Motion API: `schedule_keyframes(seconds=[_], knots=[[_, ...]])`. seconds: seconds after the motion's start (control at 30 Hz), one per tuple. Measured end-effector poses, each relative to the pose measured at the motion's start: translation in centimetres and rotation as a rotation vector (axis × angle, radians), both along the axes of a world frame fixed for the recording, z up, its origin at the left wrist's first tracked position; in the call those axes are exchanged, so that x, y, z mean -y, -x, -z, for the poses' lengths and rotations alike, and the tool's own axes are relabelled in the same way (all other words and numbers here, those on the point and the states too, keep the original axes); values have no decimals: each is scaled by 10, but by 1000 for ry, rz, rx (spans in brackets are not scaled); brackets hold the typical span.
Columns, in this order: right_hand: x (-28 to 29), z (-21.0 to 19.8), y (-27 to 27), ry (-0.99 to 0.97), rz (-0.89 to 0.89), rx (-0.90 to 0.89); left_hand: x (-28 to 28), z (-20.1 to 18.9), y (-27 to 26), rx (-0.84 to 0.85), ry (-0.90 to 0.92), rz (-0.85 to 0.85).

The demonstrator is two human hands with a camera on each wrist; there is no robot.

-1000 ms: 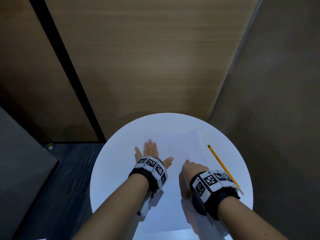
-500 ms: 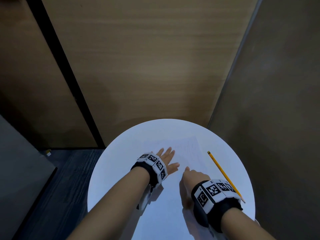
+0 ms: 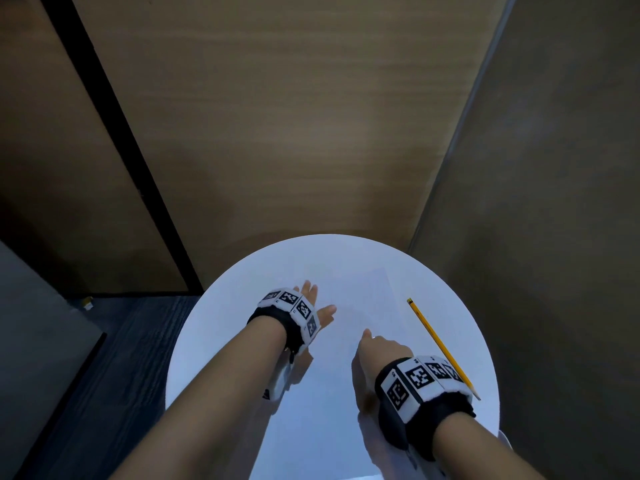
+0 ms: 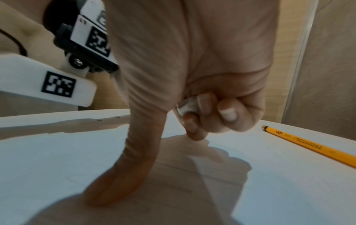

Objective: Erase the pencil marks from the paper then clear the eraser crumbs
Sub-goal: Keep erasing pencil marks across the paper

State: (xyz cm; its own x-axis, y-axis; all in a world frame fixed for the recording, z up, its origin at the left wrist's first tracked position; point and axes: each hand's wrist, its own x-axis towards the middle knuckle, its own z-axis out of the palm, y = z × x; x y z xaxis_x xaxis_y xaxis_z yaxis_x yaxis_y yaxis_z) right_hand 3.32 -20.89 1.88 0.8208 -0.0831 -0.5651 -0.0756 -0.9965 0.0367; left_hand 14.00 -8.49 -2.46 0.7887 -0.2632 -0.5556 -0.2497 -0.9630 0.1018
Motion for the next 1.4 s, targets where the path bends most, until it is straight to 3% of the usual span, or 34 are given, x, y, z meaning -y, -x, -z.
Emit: schedule_keyframes(seconds=[0.07, 0.13, 0.3, 0.43, 0.53, 0.67, 0.77, 0.9, 0.97, 1.03, 1.1, 1.23, 1.3, 1.4], knots=[[0, -1, 0, 4, -1, -12, -11, -20, 14, 32, -102, -5], [0, -3, 0, -3, -19, -11, -20, -32, 29, 47, -242, 94], [1, -4, 2, -1, -28, -2, -37, 0, 30, -47, -68, 289], [3, 2, 3, 0, 1, 1, -45, -1, 25, 76, -215, 137], [3, 4, 2, -10, 1, -9, -34, -7, 31, 165, -134, 164], [2, 3, 2, 0, -6, -2, -22, 11, 48, -1, 7, 340], [2, 2, 2, -4, -23, -3, -31, 19, 45, -2, -50, 236], [5, 4, 4, -19, -29, 9, -37, 5, 33, 128, -348, 24], [4, 4, 3, -23, -33, 15, -31, -6, 39, 148, -225, 90], [4, 3, 4, -25, -36, 11, -26, -7, 49, 59, -7, 288], [4, 0, 5, -38, -33, 21, -30, 1, 54, -40, 11, 384], [6, -1, 7, -42, -56, 12, -43, 6, 37, 75, -192, 158], [9, 3, 7, -73, -45, 6, -41, -9, 30, 182, -246, 138], [13, 7, 8, -99, -21, -15, -34, -20, 28, 181, 23, 244]])
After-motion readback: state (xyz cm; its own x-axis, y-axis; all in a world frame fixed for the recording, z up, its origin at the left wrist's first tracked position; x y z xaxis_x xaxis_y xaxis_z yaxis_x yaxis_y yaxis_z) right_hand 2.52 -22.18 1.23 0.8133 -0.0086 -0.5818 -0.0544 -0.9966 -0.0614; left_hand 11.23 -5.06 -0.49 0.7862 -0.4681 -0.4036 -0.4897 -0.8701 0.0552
